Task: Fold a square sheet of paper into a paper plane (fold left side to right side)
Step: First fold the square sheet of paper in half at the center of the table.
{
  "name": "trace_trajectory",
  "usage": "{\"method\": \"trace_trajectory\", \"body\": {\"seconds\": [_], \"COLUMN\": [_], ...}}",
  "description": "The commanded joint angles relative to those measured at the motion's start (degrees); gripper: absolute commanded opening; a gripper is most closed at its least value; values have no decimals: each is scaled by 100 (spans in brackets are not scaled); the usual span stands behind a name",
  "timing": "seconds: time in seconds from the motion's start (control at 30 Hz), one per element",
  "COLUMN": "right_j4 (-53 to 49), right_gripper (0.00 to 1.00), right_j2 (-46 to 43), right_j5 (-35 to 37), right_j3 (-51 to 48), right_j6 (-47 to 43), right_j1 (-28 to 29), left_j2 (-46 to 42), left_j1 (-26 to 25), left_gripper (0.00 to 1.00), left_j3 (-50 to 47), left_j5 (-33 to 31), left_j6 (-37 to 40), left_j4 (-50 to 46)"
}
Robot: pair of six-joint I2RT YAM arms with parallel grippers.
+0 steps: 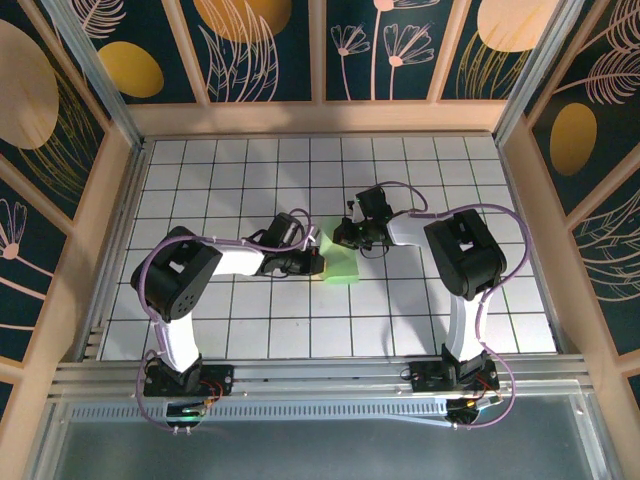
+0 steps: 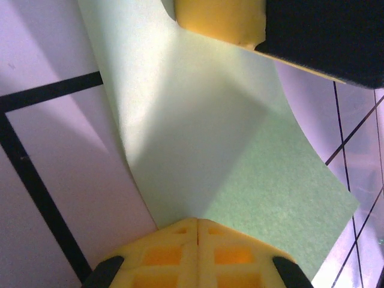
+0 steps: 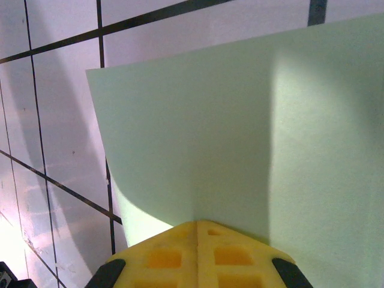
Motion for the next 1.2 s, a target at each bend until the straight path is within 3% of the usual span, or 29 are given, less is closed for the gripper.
{"method": "trace_trajectory", "body": {"seconds": [0.0,0.3,0.53,0.8,1.17], "right_j4": [-384,-361,-367,-336,-356], "right_gripper": [0,0,0,0,0], "right_j2": [142,115,98,82,88], "right_j5": [469,451,451,451,460], "right_j3": [-104,-134,-149,-187,-189], "right_j6": [-49,-74,-85,-79,-91], "right_j1": [-89,-95,-91,-95,-94], "left_j2": [35,-86,-58,339,374], "left_j1": [-97,-90,-89,-97,-99], "left_gripper": [0,0,0,0,0], "left_j3": [-244,248,586,825,433], "left_j5": [343,320,150,406,495], "left_j6": [-217,-690,-677,-659,-586], "left_j4": [-870,-623,-560,-381,-417]}}
